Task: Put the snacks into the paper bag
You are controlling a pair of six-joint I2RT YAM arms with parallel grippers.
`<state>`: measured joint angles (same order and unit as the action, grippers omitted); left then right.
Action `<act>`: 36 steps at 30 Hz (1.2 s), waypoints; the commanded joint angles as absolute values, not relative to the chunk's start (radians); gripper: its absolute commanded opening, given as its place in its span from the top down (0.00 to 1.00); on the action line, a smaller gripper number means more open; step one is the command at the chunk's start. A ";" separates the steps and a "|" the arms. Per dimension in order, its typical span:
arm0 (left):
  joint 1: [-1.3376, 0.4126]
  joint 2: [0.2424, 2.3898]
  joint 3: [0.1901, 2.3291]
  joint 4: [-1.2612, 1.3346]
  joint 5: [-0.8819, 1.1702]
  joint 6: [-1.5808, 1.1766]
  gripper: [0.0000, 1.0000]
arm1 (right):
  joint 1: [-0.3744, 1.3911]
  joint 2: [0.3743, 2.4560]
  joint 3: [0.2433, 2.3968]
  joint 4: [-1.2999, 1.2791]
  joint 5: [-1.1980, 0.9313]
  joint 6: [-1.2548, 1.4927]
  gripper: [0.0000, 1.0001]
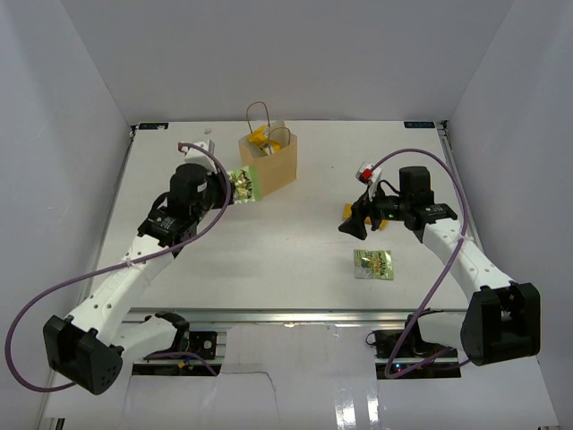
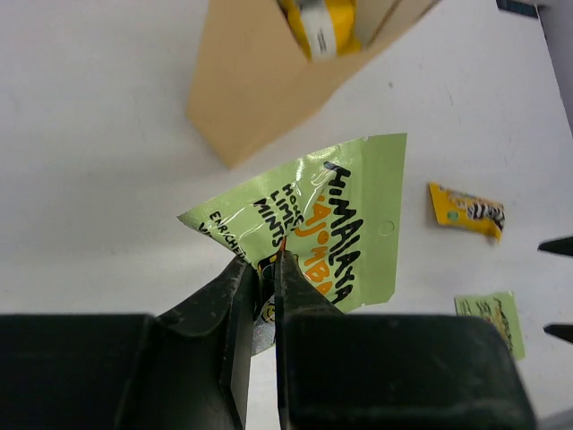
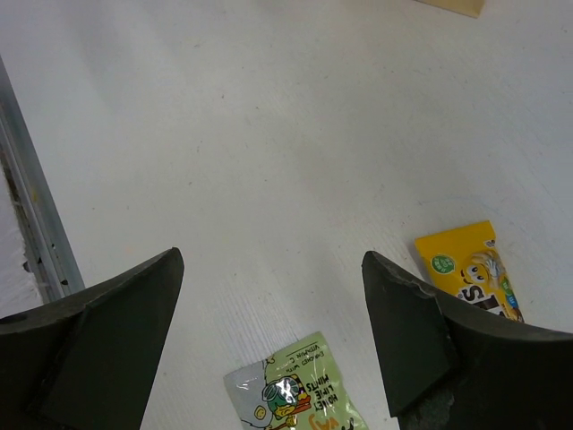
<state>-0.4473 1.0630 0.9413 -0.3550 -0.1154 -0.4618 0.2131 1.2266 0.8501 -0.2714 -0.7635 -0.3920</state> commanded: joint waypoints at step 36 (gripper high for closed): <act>-0.466 1.655 1.457 -0.018 -0.223 0.018 0.57 | 0.118 1.190 0.890 -0.262 -0.784 -0.367 0.14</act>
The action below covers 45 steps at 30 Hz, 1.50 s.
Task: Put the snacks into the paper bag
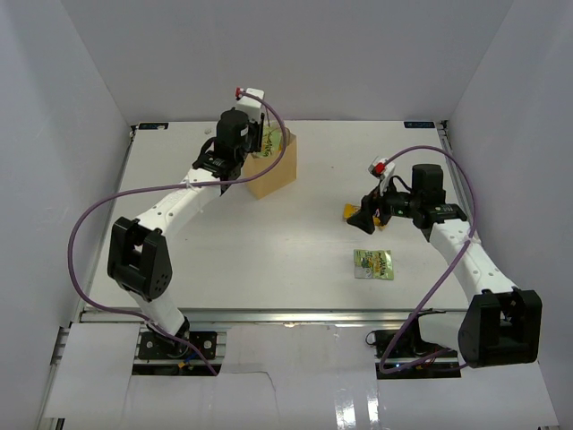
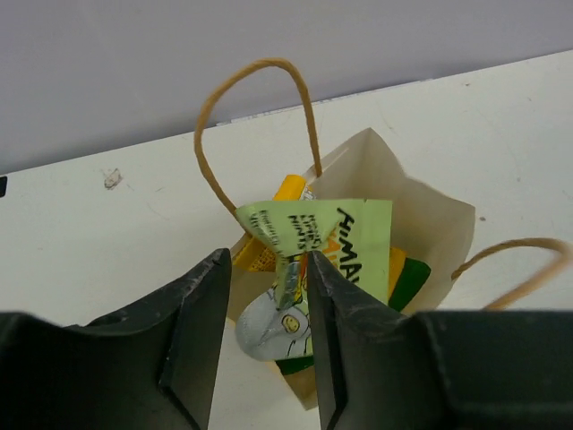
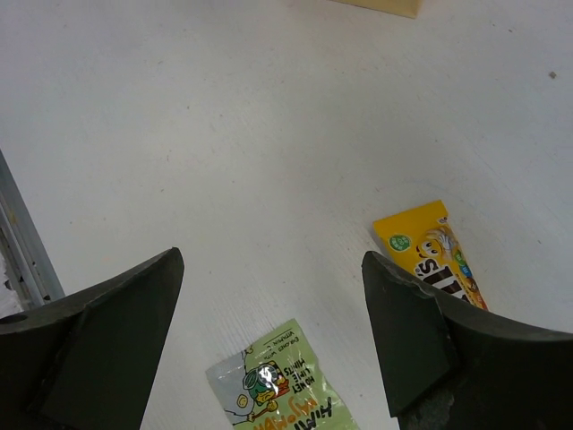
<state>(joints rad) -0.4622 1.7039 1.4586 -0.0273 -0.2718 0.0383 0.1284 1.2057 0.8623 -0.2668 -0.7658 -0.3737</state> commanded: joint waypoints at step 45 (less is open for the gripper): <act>-0.463 0.675 0.684 -0.368 -0.018 -0.663 0.02 | 0.121 1.936 1.393 -0.816 -0.429 -1.344 0.76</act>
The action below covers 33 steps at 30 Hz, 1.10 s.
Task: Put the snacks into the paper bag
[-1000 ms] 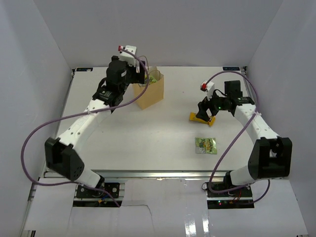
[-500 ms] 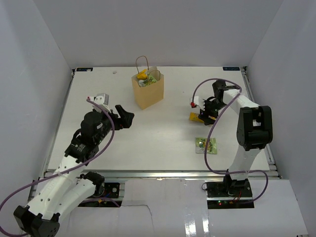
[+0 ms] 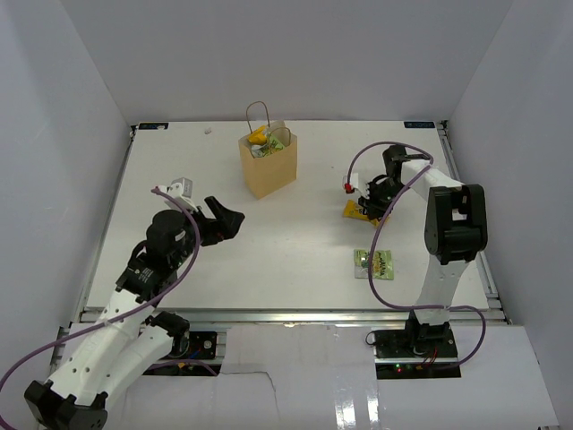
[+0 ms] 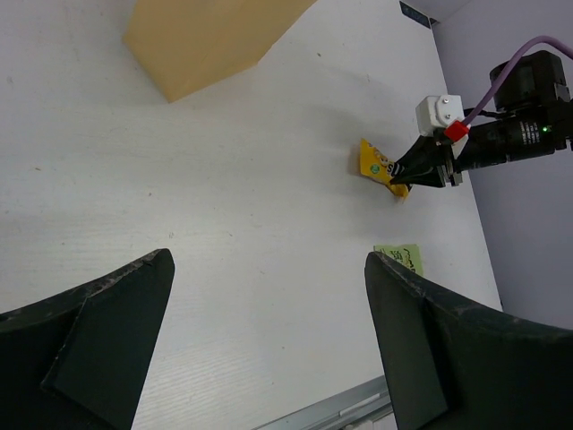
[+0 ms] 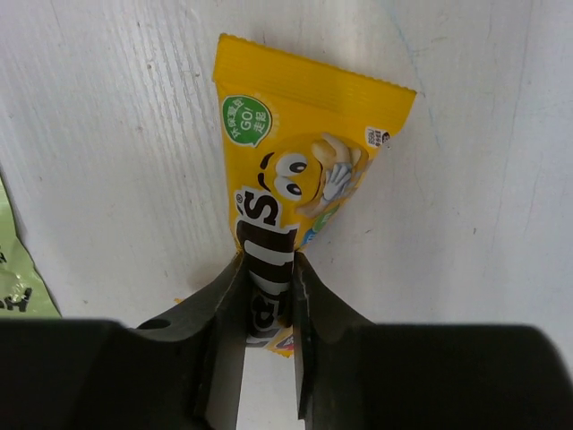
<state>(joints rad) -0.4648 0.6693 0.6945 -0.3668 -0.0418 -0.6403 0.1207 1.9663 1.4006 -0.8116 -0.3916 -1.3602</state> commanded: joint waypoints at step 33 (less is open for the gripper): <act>-0.463 0.612 0.618 -0.368 0.069 -0.710 0.02 | 0.515 2.037 2.234 -0.138 -0.517 -0.657 0.84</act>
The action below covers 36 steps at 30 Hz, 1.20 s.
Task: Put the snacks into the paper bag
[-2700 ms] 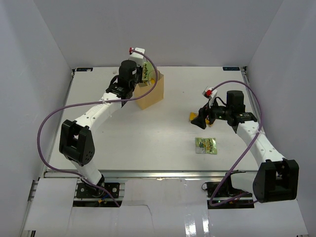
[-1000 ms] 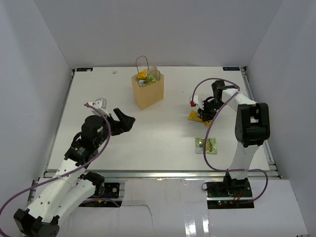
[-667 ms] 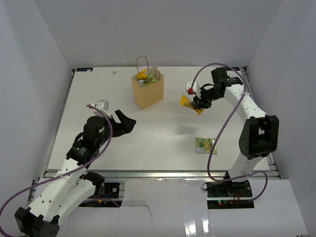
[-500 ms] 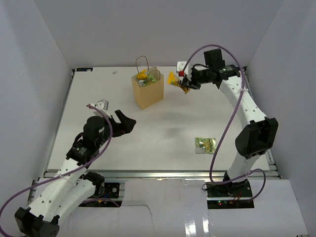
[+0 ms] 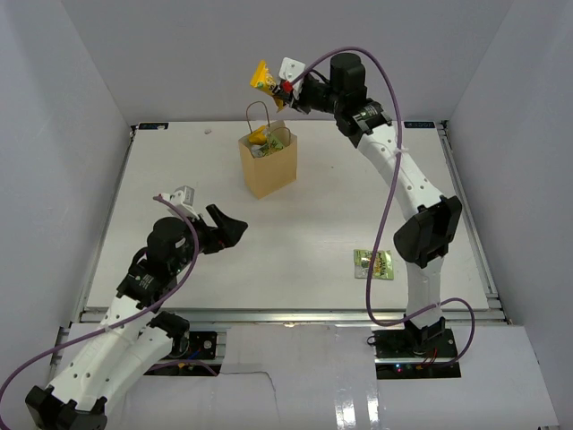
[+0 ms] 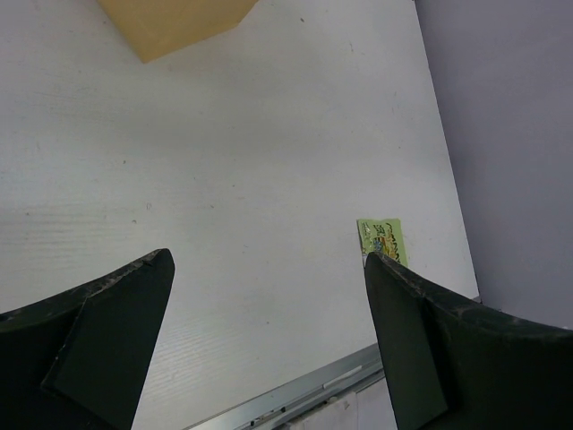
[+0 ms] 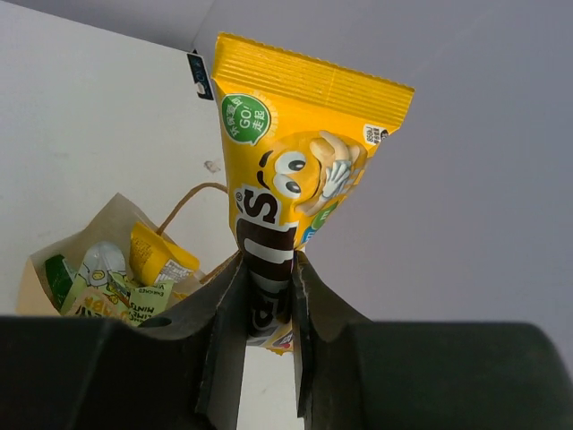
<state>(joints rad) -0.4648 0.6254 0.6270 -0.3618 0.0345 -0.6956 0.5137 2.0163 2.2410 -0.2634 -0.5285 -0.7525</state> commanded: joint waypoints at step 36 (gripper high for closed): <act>-0.463 0.653 0.620 -0.347 0.120 -0.690 0.02 | 0.494 2.036 2.148 -0.123 -0.601 -0.487 0.46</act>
